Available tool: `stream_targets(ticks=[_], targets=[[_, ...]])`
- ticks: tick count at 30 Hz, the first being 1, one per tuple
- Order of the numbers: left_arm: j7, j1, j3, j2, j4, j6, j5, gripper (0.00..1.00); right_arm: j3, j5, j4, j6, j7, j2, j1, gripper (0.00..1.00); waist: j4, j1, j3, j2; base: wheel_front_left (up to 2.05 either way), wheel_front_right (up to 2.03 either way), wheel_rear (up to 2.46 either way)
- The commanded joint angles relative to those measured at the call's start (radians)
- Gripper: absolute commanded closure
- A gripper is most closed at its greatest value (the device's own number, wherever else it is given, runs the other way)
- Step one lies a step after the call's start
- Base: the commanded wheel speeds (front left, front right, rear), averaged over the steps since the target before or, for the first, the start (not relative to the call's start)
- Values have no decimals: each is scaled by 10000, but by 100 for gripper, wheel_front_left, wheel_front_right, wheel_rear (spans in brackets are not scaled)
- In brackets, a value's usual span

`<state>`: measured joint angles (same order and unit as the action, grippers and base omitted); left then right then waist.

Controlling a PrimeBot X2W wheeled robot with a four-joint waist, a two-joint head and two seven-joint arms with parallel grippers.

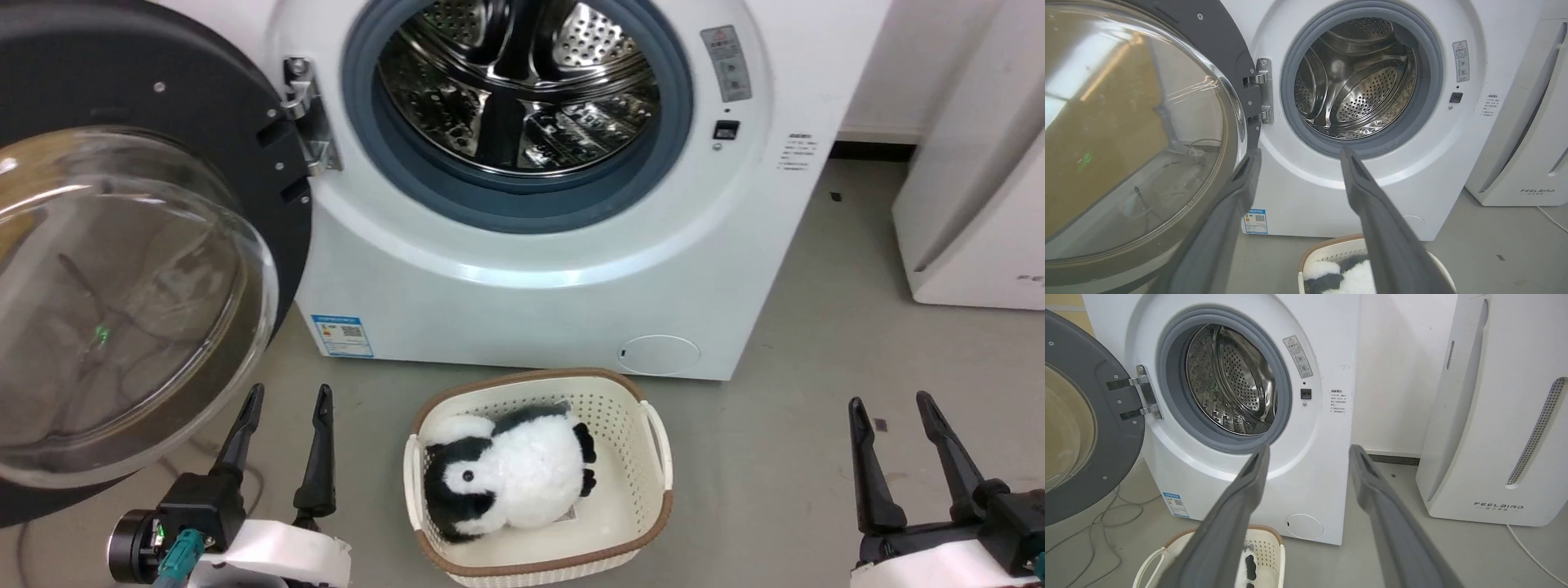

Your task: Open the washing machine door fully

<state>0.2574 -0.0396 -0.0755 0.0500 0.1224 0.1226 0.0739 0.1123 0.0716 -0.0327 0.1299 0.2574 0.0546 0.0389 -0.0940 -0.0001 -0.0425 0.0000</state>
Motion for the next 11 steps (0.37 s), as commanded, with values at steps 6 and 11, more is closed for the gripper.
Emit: stream_targets(ticks=[6,11], targets=[[44,221,7,4,32,-273,-21,0,-57,51,1,8,44,-43,145,0,448,1,-7,0,0,0,0],[-24,67,20,-11,30,-258,-18,100,-38,0,-3,0,-16,2,-4,100,433,1,-2,0,0,0,0]])
